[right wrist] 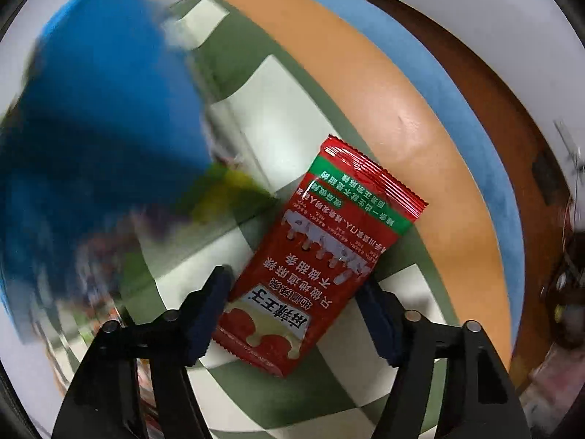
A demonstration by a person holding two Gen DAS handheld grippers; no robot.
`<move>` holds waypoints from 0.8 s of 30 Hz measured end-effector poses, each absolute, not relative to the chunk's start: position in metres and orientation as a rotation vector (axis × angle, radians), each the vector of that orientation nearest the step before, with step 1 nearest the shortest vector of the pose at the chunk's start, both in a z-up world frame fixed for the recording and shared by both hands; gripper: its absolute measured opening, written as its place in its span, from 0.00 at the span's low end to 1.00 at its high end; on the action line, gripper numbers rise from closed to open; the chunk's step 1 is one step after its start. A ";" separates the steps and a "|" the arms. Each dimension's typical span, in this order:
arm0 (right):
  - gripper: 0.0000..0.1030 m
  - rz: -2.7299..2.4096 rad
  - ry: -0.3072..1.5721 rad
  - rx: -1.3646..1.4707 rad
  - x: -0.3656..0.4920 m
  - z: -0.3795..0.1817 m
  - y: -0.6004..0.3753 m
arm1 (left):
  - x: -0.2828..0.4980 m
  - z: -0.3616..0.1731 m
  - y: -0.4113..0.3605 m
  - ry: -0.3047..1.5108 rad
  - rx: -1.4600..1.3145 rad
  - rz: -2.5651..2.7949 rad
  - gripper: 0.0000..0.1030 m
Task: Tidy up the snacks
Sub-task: 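Grasp the panda-print bag with the left tool while the right tool grasps the red packet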
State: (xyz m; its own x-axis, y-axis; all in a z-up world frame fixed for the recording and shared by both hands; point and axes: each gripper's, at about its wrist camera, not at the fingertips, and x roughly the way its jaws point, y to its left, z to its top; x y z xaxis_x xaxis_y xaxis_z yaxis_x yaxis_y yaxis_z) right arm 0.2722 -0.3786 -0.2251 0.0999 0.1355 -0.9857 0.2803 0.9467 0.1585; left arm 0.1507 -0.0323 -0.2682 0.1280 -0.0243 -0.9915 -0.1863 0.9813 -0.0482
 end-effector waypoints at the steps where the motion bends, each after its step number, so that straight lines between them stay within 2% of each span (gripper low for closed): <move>1: 0.66 -0.082 1.487 0.304 0.270 -0.225 -0.376 | 0.154 -0.273 -0.036 1.457 -0.176 0.102 0.92; 6: 0.64 0.105 1.561 0.048 0.245 -0.228 -0.358 | 0.165 -0.291 -0.050 1.490 -0.154 0.060 0.92; 9: 0.64 0.168 1.590 -0.059 0.229 -0.231 -0.351 | 0.164 -0.289 -0.057 1.460 -0.145 0.041 0.64; 10: 0.64 0.179 1.598 -0.071 0.226 -0.232 -0.350 | 0.162 -0.289 -0.059 1.467 -0.153 0.023 0.49; 11: 0.64 0.194 1.607 -0.083 0.222 -0.233 -0.350 | 0.160 -0.290 -0.061 1.481 -0.167 0.008 0.45; 19: 0.64 0.281 1.656 -0.137 0.208 -0.243 -0.347 | 0.099 -0.300 -0.073 1.563 -0.200 -0.035 0.45; 21: 0.66 0.267 1.670 -0.068 0.208 -0.242 -0.355 | 0.085 -0.303 -0.073 1.580 -0.209 -0.049 0.45; 24: 0.76 0.219 1.661 0.066 0.215 -0.240 -0.374 | 0.081 -0.307 -0.071 1.571 -0.199 -0.050 0.47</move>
State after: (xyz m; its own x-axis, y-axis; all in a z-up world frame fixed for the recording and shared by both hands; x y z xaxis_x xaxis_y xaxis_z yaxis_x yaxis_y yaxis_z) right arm 0.2152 -0.3738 -0.2404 -0.1043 0.1734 -0.9793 -0.0865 0.9794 0.1826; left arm 0.0814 -0.0708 -0.3068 0.0025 -0.1576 -0.9875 -0.0946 0.9830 -0.1571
